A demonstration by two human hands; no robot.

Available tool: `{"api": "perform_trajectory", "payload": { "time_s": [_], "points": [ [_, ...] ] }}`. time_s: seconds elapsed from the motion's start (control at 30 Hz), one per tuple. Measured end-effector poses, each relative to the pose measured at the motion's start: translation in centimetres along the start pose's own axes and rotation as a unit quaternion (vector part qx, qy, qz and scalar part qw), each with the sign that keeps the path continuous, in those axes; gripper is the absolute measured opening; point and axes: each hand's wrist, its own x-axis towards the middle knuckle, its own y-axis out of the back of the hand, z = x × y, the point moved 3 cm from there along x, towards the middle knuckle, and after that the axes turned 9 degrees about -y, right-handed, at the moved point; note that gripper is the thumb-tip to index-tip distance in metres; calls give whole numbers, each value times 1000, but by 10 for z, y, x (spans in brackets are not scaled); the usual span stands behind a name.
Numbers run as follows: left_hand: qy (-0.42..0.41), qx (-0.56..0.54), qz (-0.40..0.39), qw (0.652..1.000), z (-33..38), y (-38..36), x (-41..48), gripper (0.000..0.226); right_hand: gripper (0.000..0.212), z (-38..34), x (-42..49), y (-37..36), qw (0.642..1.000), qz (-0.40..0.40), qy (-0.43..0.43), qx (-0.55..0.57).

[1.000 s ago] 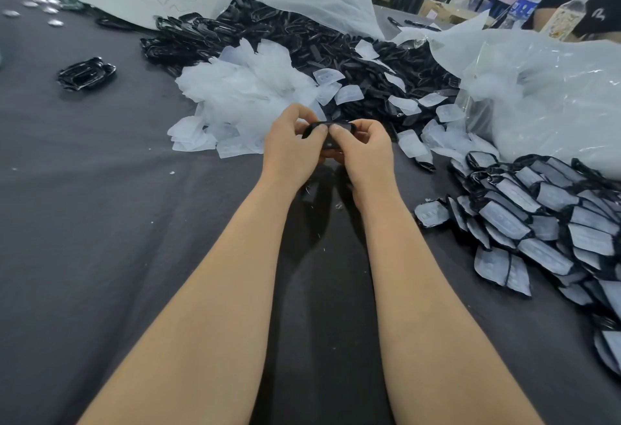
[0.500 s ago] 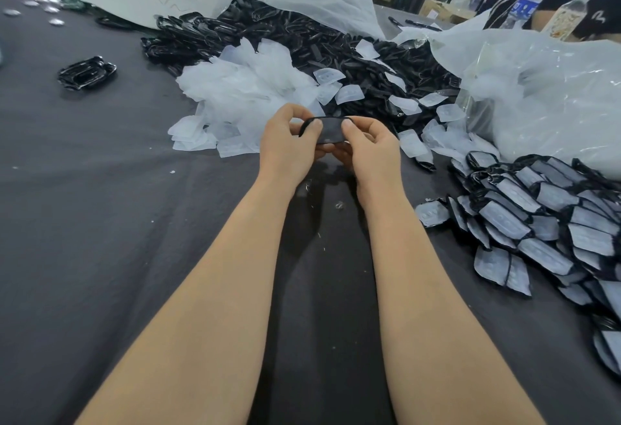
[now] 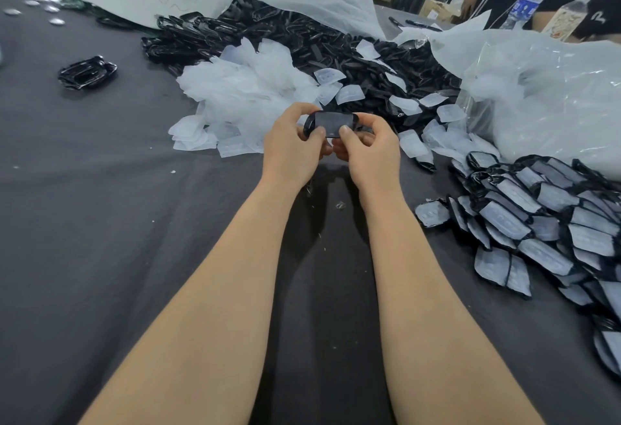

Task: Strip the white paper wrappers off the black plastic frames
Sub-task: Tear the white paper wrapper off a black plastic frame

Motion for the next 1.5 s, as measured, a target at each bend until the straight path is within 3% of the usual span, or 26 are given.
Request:
{"api": "perform_trajectory", "payload": {
  "time_s": [0.43, 0.6, 1.1, 1.5],
  "points": [
    [4, -15, 13, 1000, 1, 2, -1, 24, 29, -1, -3, -6, 999, -3, -4, -43],
    [-23, 32, 7, 999, 2, 2, -2, 27, 26, -1, -3, -6, 999, -5, 0, -44],
    [18, -10, 15, 1000, -2, 1, 0, 42, 19, 1, 0, -5, 998, 10, -5, -54],
    [-1, 6, 8, 1000, -2, 2, -3, 31, 24, 1, -2, -5, 998, 1, 0, -58]
  ]
}}
